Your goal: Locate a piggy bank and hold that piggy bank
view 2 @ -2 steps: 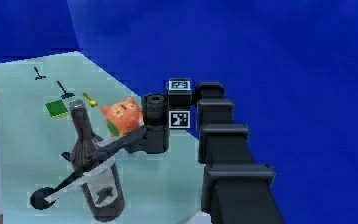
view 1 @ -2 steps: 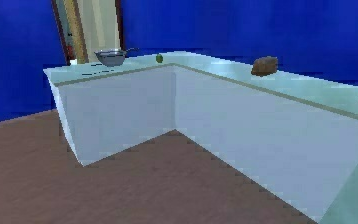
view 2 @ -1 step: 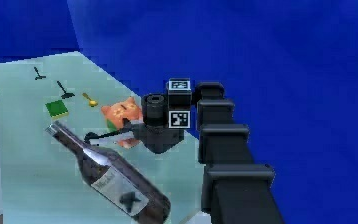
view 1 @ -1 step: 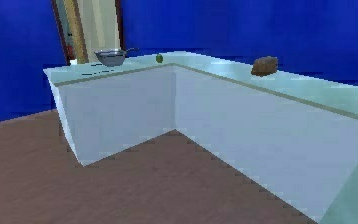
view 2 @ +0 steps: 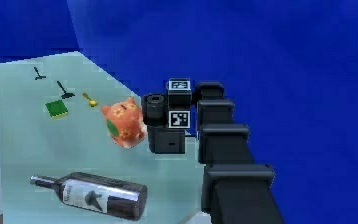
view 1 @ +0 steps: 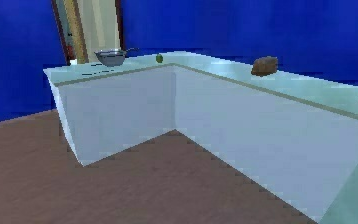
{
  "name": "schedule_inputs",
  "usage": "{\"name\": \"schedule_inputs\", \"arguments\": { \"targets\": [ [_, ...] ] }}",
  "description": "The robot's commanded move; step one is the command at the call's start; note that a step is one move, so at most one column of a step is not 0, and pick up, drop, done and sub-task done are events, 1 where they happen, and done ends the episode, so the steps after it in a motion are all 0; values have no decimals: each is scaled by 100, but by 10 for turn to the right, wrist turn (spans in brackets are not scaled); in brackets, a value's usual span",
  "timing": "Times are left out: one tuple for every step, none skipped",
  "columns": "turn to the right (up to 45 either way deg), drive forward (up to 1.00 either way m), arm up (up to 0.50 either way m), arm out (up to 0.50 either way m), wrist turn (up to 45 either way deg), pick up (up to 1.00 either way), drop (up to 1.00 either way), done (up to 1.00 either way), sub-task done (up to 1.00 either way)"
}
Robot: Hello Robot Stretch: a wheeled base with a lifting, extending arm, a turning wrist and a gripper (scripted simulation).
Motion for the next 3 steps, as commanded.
{"name": "schedule_inputs", "arguments": {
  "targets": [
    [0,0,0,0,210,0,0,0,0],
    [0,0,-16,0,0,0,0,0,0],
    [0,0,0,0,0,100,0,0,0]
  ]
}}
